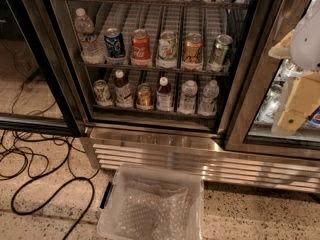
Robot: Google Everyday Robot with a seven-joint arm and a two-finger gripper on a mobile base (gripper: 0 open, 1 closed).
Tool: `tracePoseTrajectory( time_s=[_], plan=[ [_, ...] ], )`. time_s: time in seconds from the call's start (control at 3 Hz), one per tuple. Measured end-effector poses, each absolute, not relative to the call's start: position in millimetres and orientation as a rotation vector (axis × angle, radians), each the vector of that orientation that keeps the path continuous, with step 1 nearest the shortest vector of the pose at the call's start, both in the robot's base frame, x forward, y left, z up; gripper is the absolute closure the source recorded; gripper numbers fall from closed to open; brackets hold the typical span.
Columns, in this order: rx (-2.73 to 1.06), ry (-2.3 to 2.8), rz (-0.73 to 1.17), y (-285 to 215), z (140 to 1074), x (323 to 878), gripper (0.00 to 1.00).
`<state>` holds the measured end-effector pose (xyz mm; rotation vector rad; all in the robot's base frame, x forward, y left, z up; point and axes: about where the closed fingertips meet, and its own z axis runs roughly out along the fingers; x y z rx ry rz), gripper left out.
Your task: Pick water bottle from bottom shelf of fridge
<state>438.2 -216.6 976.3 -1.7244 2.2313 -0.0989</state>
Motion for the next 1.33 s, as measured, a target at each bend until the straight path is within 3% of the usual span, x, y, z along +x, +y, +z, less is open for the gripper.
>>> tracePoseTrajectory(
  time_s=[0.67, 1.33],
  plan=[
    [-1.648, 2.268, -0.086, -214, 951, 435, 0.00],
    [-1.352, 2.424, 0.016, -210, 858, 429, 0.00]
  ],
)
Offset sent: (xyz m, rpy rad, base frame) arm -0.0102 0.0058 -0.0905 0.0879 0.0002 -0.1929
